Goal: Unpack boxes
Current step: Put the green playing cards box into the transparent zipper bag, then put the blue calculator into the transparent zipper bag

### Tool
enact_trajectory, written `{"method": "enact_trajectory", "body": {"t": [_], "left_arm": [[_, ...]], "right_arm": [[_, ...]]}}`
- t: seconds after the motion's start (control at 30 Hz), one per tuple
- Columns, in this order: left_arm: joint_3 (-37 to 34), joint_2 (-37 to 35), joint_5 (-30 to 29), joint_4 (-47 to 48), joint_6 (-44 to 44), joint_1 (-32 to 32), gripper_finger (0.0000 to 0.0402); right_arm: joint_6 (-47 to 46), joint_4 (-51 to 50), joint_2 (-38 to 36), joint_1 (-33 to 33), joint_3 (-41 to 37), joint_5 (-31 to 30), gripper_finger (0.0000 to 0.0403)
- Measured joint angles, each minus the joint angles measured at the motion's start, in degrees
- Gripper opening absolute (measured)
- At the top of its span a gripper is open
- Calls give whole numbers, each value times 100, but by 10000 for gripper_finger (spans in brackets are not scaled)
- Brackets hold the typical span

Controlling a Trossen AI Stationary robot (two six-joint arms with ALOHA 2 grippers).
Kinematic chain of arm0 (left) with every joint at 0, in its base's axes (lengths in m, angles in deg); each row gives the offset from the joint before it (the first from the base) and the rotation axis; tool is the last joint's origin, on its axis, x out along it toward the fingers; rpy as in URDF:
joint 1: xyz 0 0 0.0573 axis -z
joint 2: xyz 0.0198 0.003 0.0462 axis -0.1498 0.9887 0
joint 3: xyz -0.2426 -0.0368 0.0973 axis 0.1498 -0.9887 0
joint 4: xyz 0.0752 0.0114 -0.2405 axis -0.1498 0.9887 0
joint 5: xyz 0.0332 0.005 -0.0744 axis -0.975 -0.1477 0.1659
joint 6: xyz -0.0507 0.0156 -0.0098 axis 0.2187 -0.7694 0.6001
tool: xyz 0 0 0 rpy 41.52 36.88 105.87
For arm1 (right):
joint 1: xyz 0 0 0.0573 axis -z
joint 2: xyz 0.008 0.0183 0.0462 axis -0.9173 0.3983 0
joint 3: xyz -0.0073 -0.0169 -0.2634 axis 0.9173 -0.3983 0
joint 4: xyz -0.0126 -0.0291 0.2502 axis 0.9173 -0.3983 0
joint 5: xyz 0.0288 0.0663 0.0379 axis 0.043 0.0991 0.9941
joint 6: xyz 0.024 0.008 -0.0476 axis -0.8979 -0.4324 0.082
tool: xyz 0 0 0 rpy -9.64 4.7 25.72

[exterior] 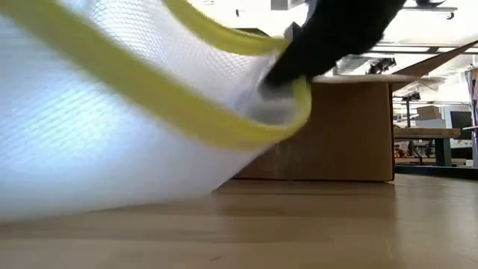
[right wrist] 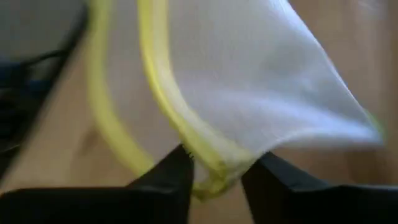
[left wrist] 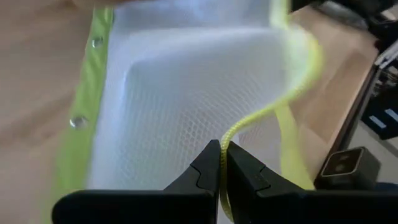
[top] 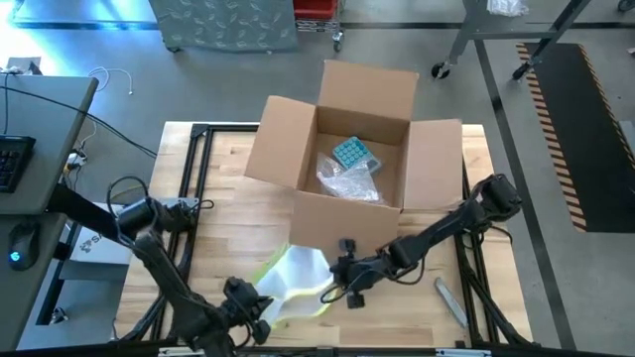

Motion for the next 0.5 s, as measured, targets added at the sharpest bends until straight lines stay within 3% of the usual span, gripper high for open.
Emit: {"method": "enact_trajectory", "body": {"t": [0.17, 0.23, 0.37, 0.5], "left_arm": [[0, 253, 477, -214, 247, -255, 0], [0, 252, 556, -199, 221, -356, 0], [0, 208, 564, 23, -21, -515, 0], [0, -50, 567, 990, 333, -580, 0]], "right_arm": [[1796, -89, -646, 82, 452, 1899, 212], [2358, -363, -1044, 143, 594, 2053, 237], [2849, -852, -1882, 538, 715, 1397, 250], [2136, -1292, -2534, 1245, 733, -2, 242]]}}
